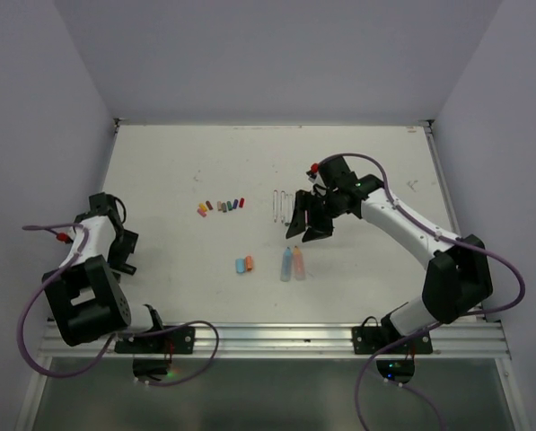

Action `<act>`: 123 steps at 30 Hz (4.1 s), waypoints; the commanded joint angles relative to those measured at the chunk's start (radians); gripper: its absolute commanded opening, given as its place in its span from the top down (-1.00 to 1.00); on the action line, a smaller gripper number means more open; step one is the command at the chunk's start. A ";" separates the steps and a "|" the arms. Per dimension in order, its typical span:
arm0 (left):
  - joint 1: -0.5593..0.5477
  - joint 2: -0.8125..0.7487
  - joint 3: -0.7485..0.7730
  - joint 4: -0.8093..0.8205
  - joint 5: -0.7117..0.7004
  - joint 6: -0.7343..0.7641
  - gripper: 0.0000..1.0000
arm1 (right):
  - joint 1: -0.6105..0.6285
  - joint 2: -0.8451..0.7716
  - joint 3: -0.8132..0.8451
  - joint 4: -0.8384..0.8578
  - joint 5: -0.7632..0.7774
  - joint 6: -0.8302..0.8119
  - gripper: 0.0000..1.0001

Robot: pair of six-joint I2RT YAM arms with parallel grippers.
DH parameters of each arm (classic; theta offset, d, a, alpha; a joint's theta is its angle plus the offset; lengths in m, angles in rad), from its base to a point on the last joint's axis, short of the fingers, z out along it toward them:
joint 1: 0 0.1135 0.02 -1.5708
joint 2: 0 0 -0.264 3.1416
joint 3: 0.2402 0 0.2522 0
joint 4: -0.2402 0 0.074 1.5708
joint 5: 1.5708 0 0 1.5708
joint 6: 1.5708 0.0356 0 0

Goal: Open the pen caps

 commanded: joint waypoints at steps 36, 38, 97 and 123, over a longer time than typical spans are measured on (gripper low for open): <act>0.016 0.098 -0.164 0.341 0.097 0.081 1.00 | 0.008 0.020 0.067 0.013 0.006 -0.001 -0.12; 0.014 0.118 -0.127 0.326 0.131 0.092 1.00 | 0.008 0.016 0.073 0.013 0.010 0.002 -0.12; -0.960 0.024 0.290 0.305 0.700 0.535 0.18 | 0.051 0.320 0.285 0.263 -0.186 0.227 1.00; -0.889 -0.031 0.071 0.821 1.361 0.387 0.78 | 0.051 0.229 -0.028 1.092 -0.584 0.573 1.00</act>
